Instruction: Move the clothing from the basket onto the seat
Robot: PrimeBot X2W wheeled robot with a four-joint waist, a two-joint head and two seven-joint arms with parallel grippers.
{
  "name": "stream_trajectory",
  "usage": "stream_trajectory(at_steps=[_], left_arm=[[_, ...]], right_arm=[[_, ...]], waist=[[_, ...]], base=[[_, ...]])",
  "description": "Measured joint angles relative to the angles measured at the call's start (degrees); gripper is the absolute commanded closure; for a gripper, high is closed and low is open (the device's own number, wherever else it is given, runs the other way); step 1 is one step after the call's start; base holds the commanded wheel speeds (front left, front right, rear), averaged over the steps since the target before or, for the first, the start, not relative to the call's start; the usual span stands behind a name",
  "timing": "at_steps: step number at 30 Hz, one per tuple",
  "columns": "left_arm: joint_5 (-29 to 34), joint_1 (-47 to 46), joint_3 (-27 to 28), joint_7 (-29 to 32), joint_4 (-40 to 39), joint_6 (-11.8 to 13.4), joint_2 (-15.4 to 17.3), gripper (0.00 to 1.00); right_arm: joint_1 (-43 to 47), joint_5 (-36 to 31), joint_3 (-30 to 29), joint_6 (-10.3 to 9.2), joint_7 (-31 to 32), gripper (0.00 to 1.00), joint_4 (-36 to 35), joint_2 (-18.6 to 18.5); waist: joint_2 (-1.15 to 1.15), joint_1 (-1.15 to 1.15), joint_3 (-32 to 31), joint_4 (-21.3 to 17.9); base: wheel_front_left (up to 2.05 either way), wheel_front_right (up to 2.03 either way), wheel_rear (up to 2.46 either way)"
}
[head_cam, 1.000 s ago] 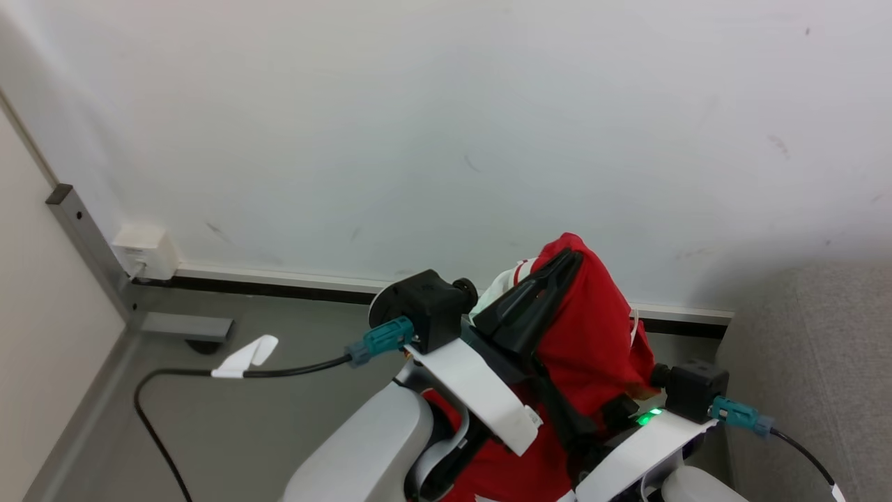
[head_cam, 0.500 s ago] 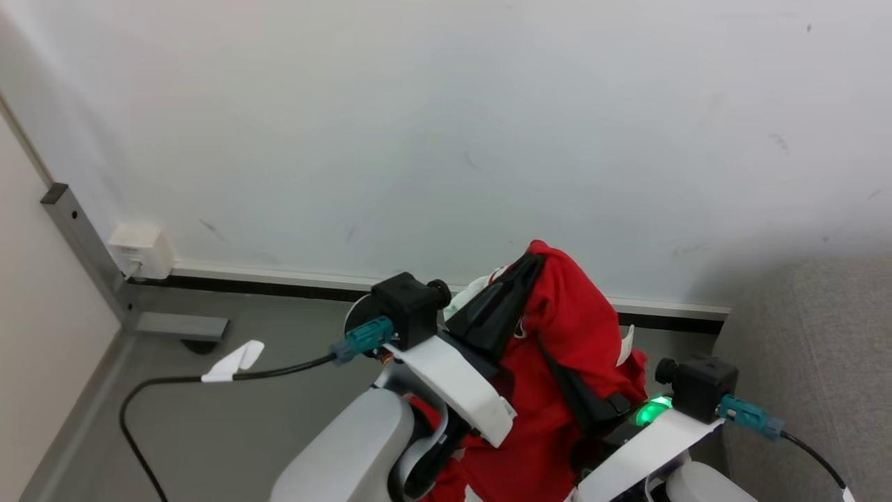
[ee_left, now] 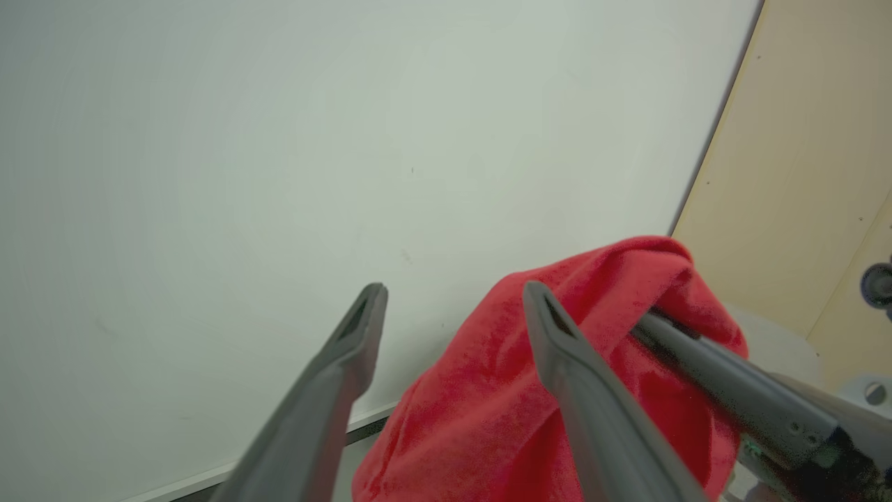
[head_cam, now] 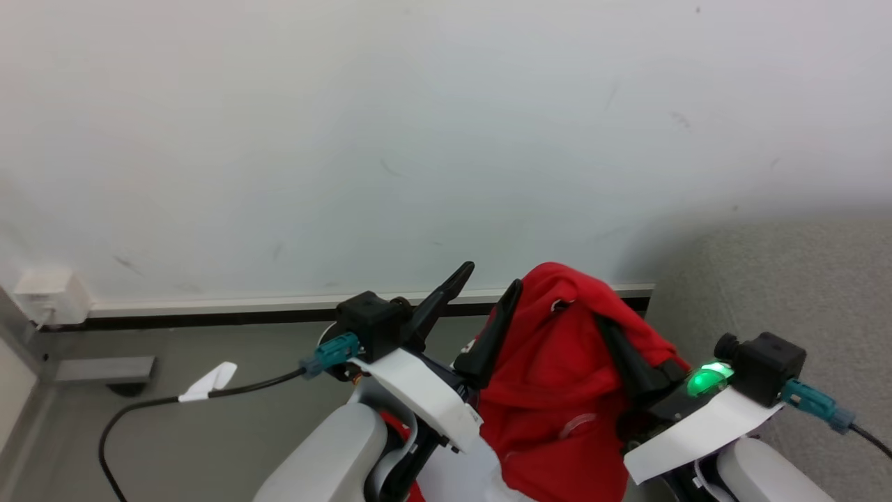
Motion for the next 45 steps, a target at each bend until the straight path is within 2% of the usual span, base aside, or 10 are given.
stream_trajectory(at_steps=[9,15,31,38,45], left_arm=[[1.2,1.0,-0.4,-1.6,0.5,0.0,0.9,0.00],[2.9,1.7,-0.3,-2.5,0.2,0.1,1.1,0.00],[7.9,3.4,2.4,-3.0,-1.6,-1.1,1.0,0.00],[9.3,3.4,2.9,-3.0,-1.6,-1.7,0.5,0.00],[9.5,0.6,1.3,-2.7,-2.6,-2.3,0.6,0.00]], right_arm=[[0.3,-2.5,-5.7,0.00,0.0,1.00,-2.4,-4.3],[0.3,-3.8,-6.2,0.01,0.0,1.00,-2.7,-7.1],[0.3,-4.8,-8.5,0.00,0.0,1.00,-6.1,-9.9],[0.5,-4.8,-10.4,0.01,0.0,1.00,-6.8,-10.5],[-3.7,-4.1,-15.5,0.00,0.0,1.00,-5.7,-11.6]], waist=[[0.00,0.00,0.0,-7.0],[0.00,0.00,0.4,-12.6],[0.00,0.00,3.7,-28.7],[0.00,0.00,6.1,-30.7],[0.00,0.00,11.0,-29.3]], base=[[0.00,0.00,0.00],[0.00,0.00,0.00],[0.00,0.00,0.00],[0.00,0.00,0.00],[0.00,0.00,0.00]])
